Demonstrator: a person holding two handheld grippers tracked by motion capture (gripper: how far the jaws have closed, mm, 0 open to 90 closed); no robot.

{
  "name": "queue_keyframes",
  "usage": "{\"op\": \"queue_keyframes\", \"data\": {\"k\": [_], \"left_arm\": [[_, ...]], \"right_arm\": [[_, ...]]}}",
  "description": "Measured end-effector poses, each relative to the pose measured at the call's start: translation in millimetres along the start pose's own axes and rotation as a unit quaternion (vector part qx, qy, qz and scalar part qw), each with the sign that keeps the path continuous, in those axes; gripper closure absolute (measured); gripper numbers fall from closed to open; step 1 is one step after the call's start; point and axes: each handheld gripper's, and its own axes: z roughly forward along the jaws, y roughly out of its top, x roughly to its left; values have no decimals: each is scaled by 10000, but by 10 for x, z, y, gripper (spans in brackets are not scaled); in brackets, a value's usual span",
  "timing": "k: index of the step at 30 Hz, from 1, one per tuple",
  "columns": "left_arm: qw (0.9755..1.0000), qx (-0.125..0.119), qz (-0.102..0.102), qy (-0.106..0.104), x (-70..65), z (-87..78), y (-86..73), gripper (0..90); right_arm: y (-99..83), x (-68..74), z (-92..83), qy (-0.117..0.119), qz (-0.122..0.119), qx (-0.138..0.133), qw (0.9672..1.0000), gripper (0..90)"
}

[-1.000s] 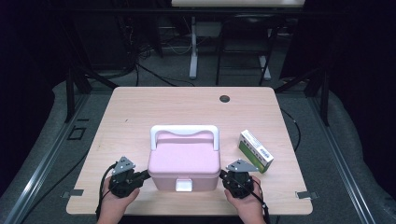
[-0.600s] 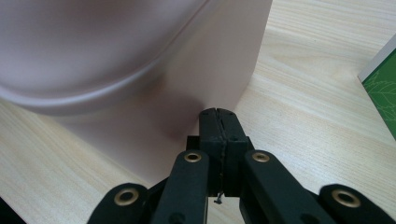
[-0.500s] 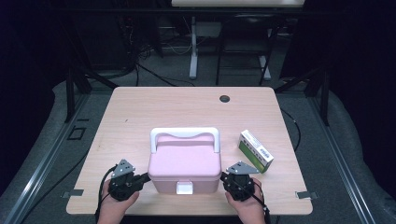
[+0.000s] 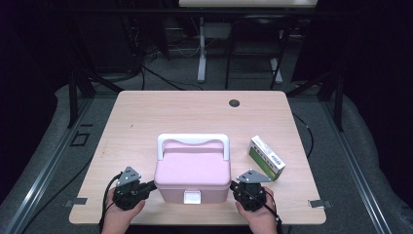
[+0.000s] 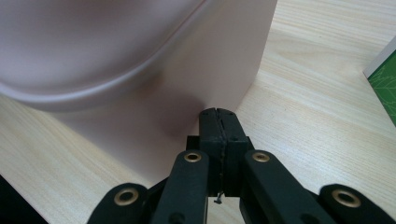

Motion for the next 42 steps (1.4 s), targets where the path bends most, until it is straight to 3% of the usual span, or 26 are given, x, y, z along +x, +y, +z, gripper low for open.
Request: {"op": "queue_keyframes", "data": {"k": [3, 9, 16, 21, 28, 35, 42], "left_arm": [[10000, 17, -38, -14, 37, -10, 19, 850], [9997, -172, -151, 12, 134, -108, 74, 710], [9997, -149, -159, -66, 237, -191, 135, 629], [9997, -165, -151, -112, 260, -253, 194, 598], [9996, -249, -124, -70, 309, -337, 321, 564], [9993, -265, -215, -119, 333, -381, 427, 527], [9992, -380, -38, -97, 300, -434, 568, 521]], "right_arm": [[-3, -23, -1, -70, -3, -53, 10000, 827], [33, -103, -40, -27, 45, -42, 10000, 743], [149, -211, -148, 99, 66, -35, 9999, 648], [222, -288, -225, 108, 36, 14, 9999, 589], [321, -354, -319, 194, 64, -53, 9998, 587], [426, -354, -417, 287, -101, -148, 9994, 540], [551, -329, -482, 447, -219, -172, 9986, 495]]}}
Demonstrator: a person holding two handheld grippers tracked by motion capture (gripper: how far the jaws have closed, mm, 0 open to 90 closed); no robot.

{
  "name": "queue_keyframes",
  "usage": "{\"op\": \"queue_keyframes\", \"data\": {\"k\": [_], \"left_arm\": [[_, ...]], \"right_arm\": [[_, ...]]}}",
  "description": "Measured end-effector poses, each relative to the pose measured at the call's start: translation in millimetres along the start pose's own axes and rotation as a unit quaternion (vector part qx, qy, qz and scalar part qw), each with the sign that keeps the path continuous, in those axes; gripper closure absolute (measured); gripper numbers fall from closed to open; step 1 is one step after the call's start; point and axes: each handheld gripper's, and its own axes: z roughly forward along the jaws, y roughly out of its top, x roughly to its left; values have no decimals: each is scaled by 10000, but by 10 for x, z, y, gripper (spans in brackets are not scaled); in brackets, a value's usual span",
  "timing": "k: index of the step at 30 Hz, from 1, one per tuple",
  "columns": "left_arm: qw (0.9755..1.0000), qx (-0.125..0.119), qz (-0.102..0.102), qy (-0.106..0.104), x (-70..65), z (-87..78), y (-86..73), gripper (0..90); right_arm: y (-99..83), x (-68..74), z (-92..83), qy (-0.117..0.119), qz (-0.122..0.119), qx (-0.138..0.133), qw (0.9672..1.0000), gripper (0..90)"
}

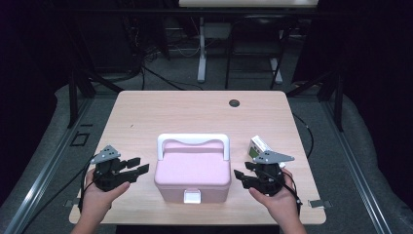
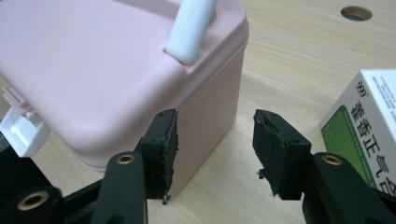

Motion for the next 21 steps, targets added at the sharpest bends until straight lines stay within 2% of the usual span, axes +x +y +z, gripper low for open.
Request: {"op": "queue_keyframes", "data": {"k": [2, 7, 12, 21], "left_arm": [[10000, 19, 23, -17, -12, -17, 45, 519], [9998, 16, -18, -206, -19, -20, 129, 507], [9998, 16, 66, -164, -49, -5, 224, 507], [9995, -23, 95, -304, -99, 44, 441, 510]], "right_arm": [[39, -9, -17, 45, 46, 2, 10000, 495], [119, -9, -51, 62, 36, -15, 10000, 507], [188, 11, -60, 64, -34, -22, 10000, 511], [384, 85, -37, 141, -145, -232, 9995, 512]]}}
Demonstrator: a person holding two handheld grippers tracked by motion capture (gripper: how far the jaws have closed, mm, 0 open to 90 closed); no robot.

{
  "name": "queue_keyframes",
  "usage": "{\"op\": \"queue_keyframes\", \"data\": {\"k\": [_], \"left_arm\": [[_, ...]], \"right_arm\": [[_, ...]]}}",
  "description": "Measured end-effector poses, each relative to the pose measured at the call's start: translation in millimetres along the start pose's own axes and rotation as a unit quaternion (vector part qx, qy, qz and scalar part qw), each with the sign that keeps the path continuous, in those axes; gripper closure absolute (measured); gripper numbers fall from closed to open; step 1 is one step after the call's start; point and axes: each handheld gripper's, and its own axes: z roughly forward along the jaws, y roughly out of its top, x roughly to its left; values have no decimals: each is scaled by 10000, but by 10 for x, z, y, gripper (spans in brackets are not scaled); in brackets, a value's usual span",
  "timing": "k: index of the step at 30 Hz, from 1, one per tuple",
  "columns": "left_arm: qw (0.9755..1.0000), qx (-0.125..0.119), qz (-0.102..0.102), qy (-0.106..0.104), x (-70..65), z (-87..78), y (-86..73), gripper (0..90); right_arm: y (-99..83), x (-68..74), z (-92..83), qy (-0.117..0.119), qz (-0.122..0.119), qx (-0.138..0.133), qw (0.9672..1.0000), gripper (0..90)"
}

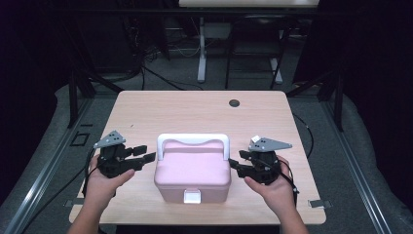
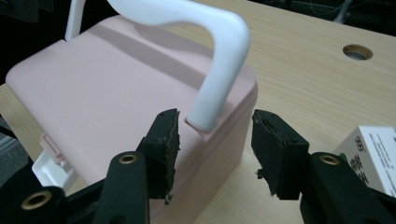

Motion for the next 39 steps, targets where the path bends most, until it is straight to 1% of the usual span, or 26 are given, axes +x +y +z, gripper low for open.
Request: {"op": "queue_keyframes", "data": {"k": [4, 6, 11, 12, 17, 20, 23, 24, 26, 27, 30, 32, 35, 39], "left_arm": [[10000, 34, -4, -52, 10, 38, 74, 509], [10000, 15, -46, -74, 16, 60, 100, 507], [9997, 107, -91, -201, 51, 119, 142, 506], [9997, 113, -91, -214, 59, 135, 137, 506], [9996, 179, -41, -213, 55, 197, 68, 508], [9995, 202, -71, -238, 50, 252, 33, 510], [9991, 299, -52, -283, 31, 304, 11, 519], [9992, 297, -40, -279, 23, 320, 3, 531], [9989, 324, 0, -342, 12, 344, -8, 556], [9989, 286, -18, -369, 4, 353, -13, 563], [9991, 243, 6, -340, -2, 349, -19, 586], [9992, 230, -1, -331, 3, 338, -24, 608], [9994, 197, 40, -298, -3, 325, -30, 652], [9994, 197, 187, -191, -33, 306, -32, 685]], "right_arm": [[97, 16, 49, 50, -44, -58, 10000, 512], [145, 13, 75, 64, -45, -93, 9999, 512], [217, -18, 135, 82, 21, -147, 9999, 512], [217, -22, 144, 83, 65, -156, 9998, 512], [164, -59, 192, 94, 77, -122, 9999, 512], [113, -82, 234, 138, 207, -69, 9997, 516], [68, -88, 286, 178, 199, 6, 9996, 516], [56, -84, 298, 192, 207, 9, 9996, 517], [38, -78, 321, 276, 203, 8, 9994, 524], [32, -75, 332, 291, 177, 29, 9994, 530], [26, -60, 341, 401, 152, -11, 9991, 568], [24, -49, 335, 327, 87, -38, 9994, 594], [22, -49, 322, 278, 88, -58, 9996, 654], [12, -41, 316, 274, 77, -83, 9996, 678]]}}
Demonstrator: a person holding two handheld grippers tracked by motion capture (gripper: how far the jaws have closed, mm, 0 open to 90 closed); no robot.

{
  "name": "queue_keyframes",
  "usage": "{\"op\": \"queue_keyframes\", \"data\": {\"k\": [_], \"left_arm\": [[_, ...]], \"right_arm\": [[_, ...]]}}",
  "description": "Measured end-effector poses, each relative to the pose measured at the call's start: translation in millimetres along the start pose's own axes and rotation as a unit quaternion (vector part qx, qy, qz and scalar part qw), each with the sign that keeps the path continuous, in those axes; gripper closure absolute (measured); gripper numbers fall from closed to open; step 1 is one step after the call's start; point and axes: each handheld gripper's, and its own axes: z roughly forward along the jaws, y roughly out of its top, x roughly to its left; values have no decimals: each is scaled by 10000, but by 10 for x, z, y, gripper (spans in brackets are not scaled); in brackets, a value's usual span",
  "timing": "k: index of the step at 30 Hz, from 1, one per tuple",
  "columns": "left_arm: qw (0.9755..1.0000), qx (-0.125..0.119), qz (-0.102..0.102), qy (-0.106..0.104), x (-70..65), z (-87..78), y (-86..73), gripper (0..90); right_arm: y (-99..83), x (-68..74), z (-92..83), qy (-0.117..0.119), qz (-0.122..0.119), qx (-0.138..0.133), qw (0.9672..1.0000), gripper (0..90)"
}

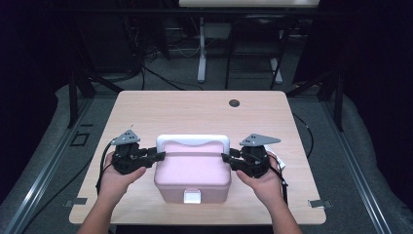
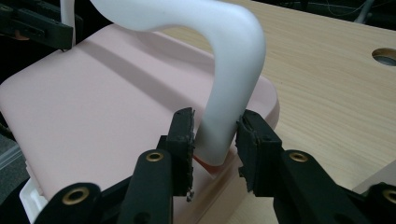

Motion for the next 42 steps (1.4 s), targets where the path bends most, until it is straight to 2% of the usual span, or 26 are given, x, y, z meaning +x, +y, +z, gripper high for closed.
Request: {"op": "queue_keyframes", "data": {"k": [8, 17, 27, 29, 35, 42], "left_arm": [[9999, -63, -4, -114, 6, -29, -21, 733], [9999, -76, 80, -96, -40, -74, -11, 736], [9996, -230, 129, -113, -86, -173, 42, 737], [9995, -276, 85, -110, -83, -170, 51, 736], [9993, -309, 22, -186, -44, -162, 54, 730], [9990, -395, 17, -186, -64, -245, 69, 679]], "right_arm": [[-7, -12, -59, 168, -46, 1, 9998, 735], [-2, 12, -104, 178, -186, 15, 9997, 739], [55, 62, -215, 207, -159, -115, 9996, 739], [64, 66, -226, 196, -146, -157, 9996, 739], [66, 52, -217, 251, -22, -217, 9994, 741], [70, 27, -208, 289, 24, -219, 9993, 741]]}}
